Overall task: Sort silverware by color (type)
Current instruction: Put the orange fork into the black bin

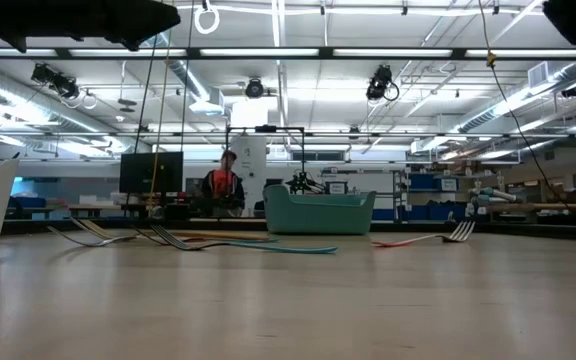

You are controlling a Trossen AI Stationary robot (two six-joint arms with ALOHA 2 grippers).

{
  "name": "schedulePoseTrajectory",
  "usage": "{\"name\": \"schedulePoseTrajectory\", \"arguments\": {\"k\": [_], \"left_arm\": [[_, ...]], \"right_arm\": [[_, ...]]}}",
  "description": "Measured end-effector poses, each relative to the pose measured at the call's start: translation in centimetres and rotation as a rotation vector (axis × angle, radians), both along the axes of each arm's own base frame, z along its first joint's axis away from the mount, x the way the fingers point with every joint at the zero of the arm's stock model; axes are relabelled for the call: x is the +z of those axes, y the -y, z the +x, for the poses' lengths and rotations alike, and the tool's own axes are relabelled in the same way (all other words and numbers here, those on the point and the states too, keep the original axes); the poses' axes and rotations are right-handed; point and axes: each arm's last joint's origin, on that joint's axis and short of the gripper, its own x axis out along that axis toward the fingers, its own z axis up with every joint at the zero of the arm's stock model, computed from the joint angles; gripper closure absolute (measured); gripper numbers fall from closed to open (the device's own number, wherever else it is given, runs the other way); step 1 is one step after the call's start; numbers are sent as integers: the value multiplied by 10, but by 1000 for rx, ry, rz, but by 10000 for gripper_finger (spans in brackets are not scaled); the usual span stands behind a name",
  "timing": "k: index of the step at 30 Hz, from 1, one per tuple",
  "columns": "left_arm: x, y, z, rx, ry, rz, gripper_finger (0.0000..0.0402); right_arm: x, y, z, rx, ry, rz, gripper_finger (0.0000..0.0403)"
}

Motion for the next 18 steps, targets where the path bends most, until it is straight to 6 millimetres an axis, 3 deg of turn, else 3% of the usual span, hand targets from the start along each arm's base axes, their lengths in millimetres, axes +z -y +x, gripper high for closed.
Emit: {"name": "schedulePoseTrajectory", "arguments": {"k": [7,18], "left_arm": [[-6,0,1,-10,-49,-87,260],[-17,4,3,-53,-129,-235,260]], "right_arm": [[14,13,7,37,17,-45,333],[15,38,20,106,29,-65,333]]}}
